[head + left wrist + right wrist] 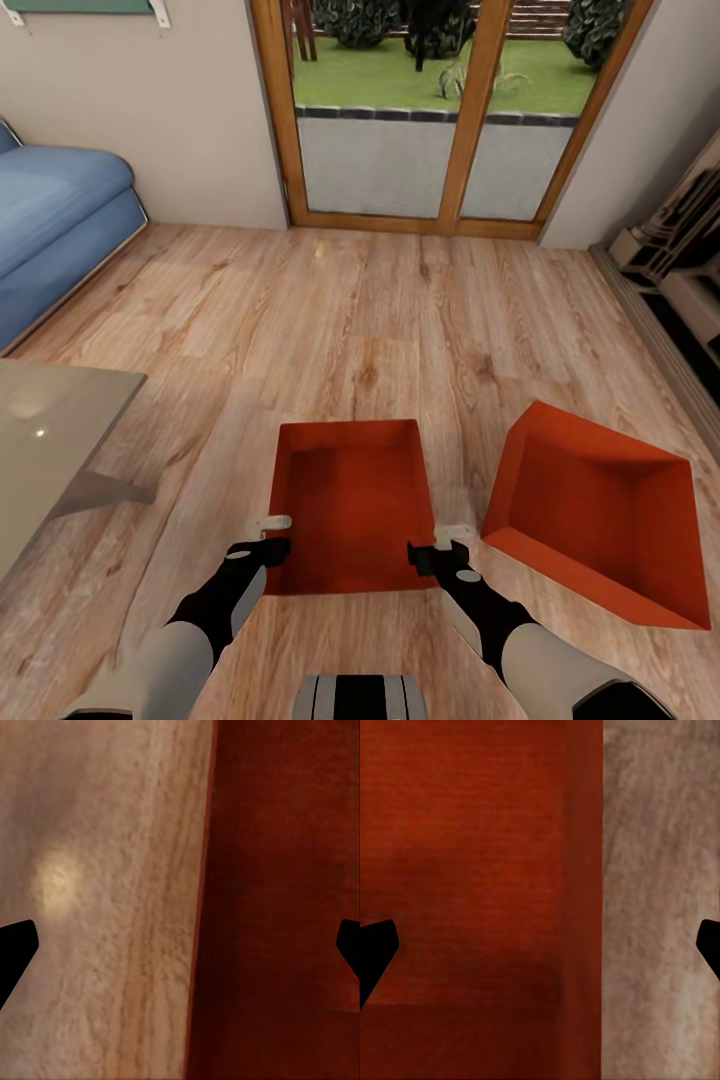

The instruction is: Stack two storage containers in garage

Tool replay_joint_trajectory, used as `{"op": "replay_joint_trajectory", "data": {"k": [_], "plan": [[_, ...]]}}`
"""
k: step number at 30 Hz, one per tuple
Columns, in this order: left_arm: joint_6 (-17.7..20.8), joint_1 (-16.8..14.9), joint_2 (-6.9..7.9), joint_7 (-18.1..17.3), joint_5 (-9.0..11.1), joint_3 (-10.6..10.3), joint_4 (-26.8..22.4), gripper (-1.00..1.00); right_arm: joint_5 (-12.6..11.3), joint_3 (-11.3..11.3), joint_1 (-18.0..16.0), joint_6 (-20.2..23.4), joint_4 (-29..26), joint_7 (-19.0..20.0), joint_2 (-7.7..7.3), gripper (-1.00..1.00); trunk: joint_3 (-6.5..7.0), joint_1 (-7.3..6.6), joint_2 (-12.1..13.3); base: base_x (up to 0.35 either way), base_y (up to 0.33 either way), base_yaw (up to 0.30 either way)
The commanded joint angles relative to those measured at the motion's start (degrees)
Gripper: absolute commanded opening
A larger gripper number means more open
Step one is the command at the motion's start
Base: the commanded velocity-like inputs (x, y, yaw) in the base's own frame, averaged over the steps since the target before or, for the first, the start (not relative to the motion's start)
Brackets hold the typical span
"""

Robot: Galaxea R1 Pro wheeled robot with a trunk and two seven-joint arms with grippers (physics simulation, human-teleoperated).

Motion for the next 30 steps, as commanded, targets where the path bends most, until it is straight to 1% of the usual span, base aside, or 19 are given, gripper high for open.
{"op": "replay_joint_trajectory", "data": {"k": [1,17,21,22,27,30], "plan": [[0.29,0.00,-0.02,0.21,0.41,0.04,-0.13,1.00,-0.54,0.49,-0.04,-0.22,0.04,-0.30,0.00,1.00,-0.22,0.22,-0.43,0.000,0.000,0.000],[0.30,0.00,-0.02,0.21,0.48,0.09,-0.16,1.00,-0.40,0.49,-0.03,-0.17,-0.06,-0.22,-0.03,1.00,-3.09,3.73,-6.85,0.000,0.000,0.000],[0.30,0.00,-0.02,0.20,0.48,0.04,-0.16,1.00,-0.39,0.49,-0.04,-0.16,-0.06,-0.21,-0.03,1.00,-3.09,3.73,-6.85,0.000,0.000,0.000],[0.30,0.00,0.14,0.21,0.64,0.21,-0.12,1.00,-0.07,0.46,-0.04,-0.07,-1.58,-0.58,-0.06,1.00,-3.08,3.69,-6.77,0.000,0.000,0.000],[0.30,0.00,0.27,0.21,0.73,0.21,-0.18,1.00,0.72,0.34,-0.04,-0.01,-1.63,-0.85,-0.05,1.00,-3.08,3.69,-6.77,0.000,0.000,0.000],[0.30,0.00,0.38,0.19,0.74,0.25,-0.20,1.00,0.77,0.33,-0.04,0.00,-1.72,-0.83,-0.10,1.00,-3.08,3.69,-6.77,0.000,0.000,0.000]]}}
